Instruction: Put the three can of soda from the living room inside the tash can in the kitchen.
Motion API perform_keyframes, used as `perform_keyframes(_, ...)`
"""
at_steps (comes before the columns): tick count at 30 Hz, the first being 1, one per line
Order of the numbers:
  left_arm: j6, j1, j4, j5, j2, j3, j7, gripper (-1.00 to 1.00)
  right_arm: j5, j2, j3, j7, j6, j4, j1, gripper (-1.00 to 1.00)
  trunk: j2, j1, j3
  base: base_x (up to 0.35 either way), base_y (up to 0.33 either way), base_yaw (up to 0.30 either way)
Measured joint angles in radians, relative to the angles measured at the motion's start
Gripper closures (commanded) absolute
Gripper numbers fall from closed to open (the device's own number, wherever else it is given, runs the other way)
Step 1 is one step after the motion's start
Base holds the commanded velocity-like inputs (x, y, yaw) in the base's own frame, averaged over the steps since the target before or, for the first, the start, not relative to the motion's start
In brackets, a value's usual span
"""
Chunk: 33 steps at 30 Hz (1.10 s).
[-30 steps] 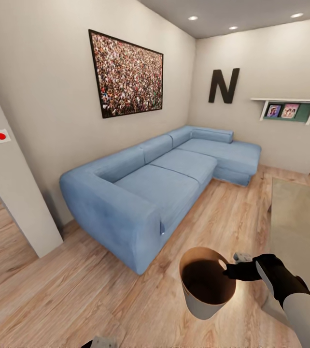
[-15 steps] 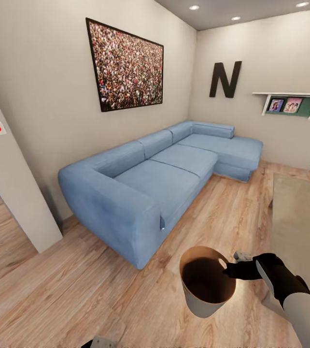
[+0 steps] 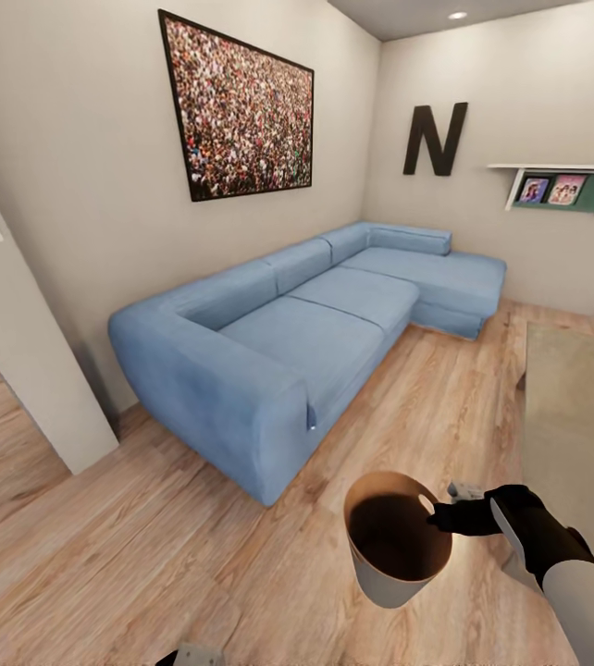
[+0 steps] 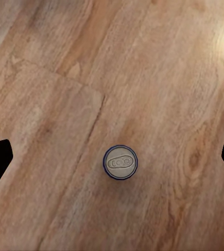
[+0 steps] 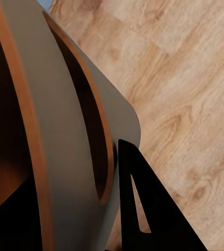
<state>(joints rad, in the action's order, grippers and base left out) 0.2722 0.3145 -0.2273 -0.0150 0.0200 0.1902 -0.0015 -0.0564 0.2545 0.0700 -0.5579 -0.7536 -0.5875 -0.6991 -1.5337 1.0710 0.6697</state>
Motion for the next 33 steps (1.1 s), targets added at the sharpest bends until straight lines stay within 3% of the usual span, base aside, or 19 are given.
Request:
perform_keyframes(5,0.000,0.000,0.000,0.000,0.000,0.000,0.000,-1.00,0.000,0.000,0.000,0.000,0.002,-0.001,0.000,1.00,-0.035,0.019,0.023,0.000,0.000,0.000)
perform_keyframes(15,0.001,0.000,0.000,-0.001,0.000,0.007,0.000,-1.00,-0.003,0.000,0.000,0.000,-0.002,-0.098,0.004,1.00,-0.105,0.058,0.070,0.000,0.000,0.000)
perform_keyframes(33,0.001,0.000,0.000,-0.002,0.001,0.008,0.000,-1.00,-0.004,0.000,0.002,0.000,-0.002,-0.110,0.005,1.00,-0.231,0.127,0.153,0.000,0.000,0.000)
